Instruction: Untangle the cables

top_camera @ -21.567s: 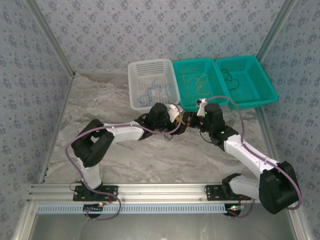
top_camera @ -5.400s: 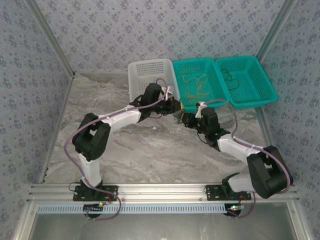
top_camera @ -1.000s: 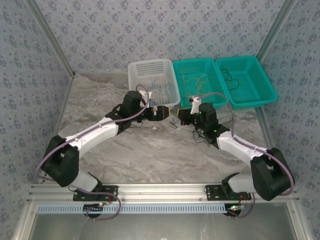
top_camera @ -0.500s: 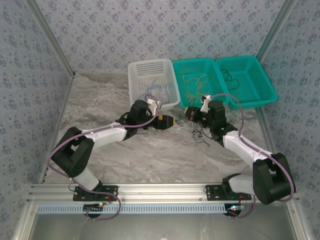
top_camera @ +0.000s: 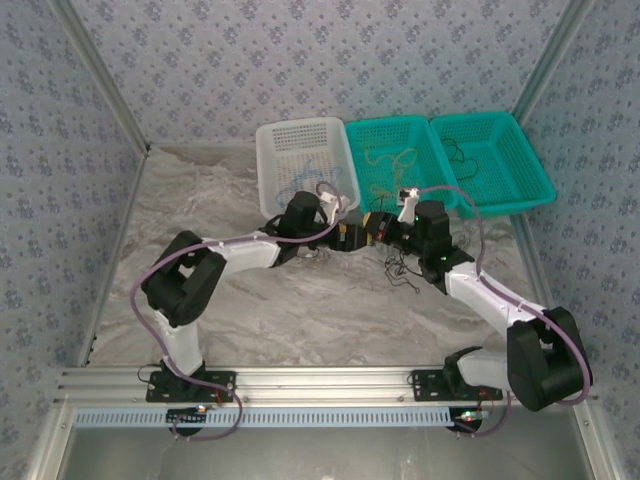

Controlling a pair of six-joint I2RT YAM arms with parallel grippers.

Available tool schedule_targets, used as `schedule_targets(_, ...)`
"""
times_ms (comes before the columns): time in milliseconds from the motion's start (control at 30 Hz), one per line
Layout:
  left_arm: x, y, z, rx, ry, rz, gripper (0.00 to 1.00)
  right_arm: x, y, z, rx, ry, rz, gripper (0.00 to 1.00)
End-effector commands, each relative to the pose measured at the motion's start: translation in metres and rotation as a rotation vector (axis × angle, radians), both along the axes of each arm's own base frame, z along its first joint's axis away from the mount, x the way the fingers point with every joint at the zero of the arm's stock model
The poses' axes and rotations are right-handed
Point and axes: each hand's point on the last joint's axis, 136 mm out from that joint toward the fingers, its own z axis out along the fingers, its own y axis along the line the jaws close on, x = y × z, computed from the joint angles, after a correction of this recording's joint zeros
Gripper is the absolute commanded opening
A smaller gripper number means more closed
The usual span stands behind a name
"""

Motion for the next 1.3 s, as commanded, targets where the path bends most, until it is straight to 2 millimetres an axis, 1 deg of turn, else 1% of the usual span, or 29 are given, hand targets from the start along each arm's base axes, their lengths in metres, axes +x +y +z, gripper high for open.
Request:
schedule_targets(0, 0.009, -0.003, -0.016, 0.03, 0.014, 0.046, 0.57, -0.005, 0.002, 0.047, 0.061, -0.101, 0.025, 0.0)
schedule_targets(33, 0.012, 0.002, -0.026, 0.048, 0.028, 0.078, 0.47, -0.005, -0.003, 0.051, 0.046, -0.112, 0.008, 0.0)
schedule_targets(67, 0.014, 0.007, -0.034, 0.064, 0.041, 0.1, 0.41, -0.007, -0.009, 0.058, 0.035, -0.132, -0.007, 0.0)
schedule_targets(200, 0.011, 0.017, -0.066, 0.117, 0.106, 0.119, 0.33, -0.012, -0.036, 0.08, 0.053, -0.194, -0.08, 0.0)
schedule_targets(233, 0.008, 0.018, -0.075, 0.136, 0.124, 0.115, 0.3, -0.013, -0.043, 0.084, 0.06, -0.204, -0.101, 0.0)
schedule_targets(267, 0.006, 0.021, -0.084, 0.151, 0.141, 0.114, 0.25, -0.014, -0.05, 0.088, 0.065, -0.215, -0.118, 0.0)
schedule_targets(333, 0.003, 0.025, -0.093, 0.164, 0.158, 0.119, 0.17, -0.017, -0.059, 0.092, 0.062, -0.225, -0.139, 0.0)
schedule_targets(400, 0.003, 0.029, -0.095, 0.171, 0.16, 0.131, 0.07, -0.018, -0.067, 0.094, 0.051, -0.234, -0.154, 0.0)
schedule_targets(467, 0.003, 0.036, -0.098, 0.186, 0.161, 0.157, 0.04, -0.019, -0.078, 0.098, 0.035, -0.251, -0.184, 0.0)
schedule_targets(533, 0.004, 0.044, -0.102, 0.205, 0.165, 0.183, 0.04, -0.02, -0.093, 0.105, 0.015, -0.267, -0.23, 0.0)
schedule_targets(600, 0.003, 0.052, -0.108, 0.216, 0.183, 0.199, 0.05, -0.021, -0.115, 0.116, -0.005, -0.296, -0.3, 0.0)
schedule_targets(667, 0.002, 0.058, -0.108, 0.208, 0.193, 0.211, 0.05, -0.023, -0.133, 0.134, -0.006, -0.344, -0.347, 0.0)
schedule_targets(700, 0.0, 0.058, -0.106, 0.199, 0.191, 0.207, 0.06, -0.023, -0.137, 0.142, -0.015, -0.36, -0.352, 0.0)
schedule_targets(767, -0.001, 0.056, -0.098, 0.173, 0.176, 0.192, 0.1, -0.019, -0.143, 0.149, -0.056, -0.367, -0.373, 0.0)
schedule_targets(833, -0.002, 0.052, -0.09, 0.161, 0.164, 0.178, 0.17, -0.012, -0.151, 0.151, -0.097, -0.36, -0.414, 0.0)
schedule_targets(900, -0.001, 0.049, -0.083, 0.15, 0.155, 0.176, 0.27, -0.001, -0.164, 0.147, -0.168, -0.346, -0.471, 0.0)
schedule_targets(1000, -0.001, 0.046, -0.073, 0.139, 0.135, 0.18, 0.47, 0.018, -0.194, 0.135, -0.287, -0.285, -0.598, 0.0)
schedule_targets(1067, -0.001, 0.045, -0.068, 0.136, 0.123, 0.181, 0.59, 0.031, -0.21, 0.131, -0.342, -0.268, -0.646, 0.0)
schedule_targets(1233, -0.01, 0.036, -0.061, 0.161, 0.089, 0.152, 0.76, 0.063, -0.254, 0.124, -0.444, -0.225, -0.743, 0.0)
schedule_targets(1267, -0.012, 0.034, -0.059, 0.168, 0.08, 0.148, 0.8, 0.071, -0.263, 0.126, -0.458, -0.219, -0.755, 0.0)
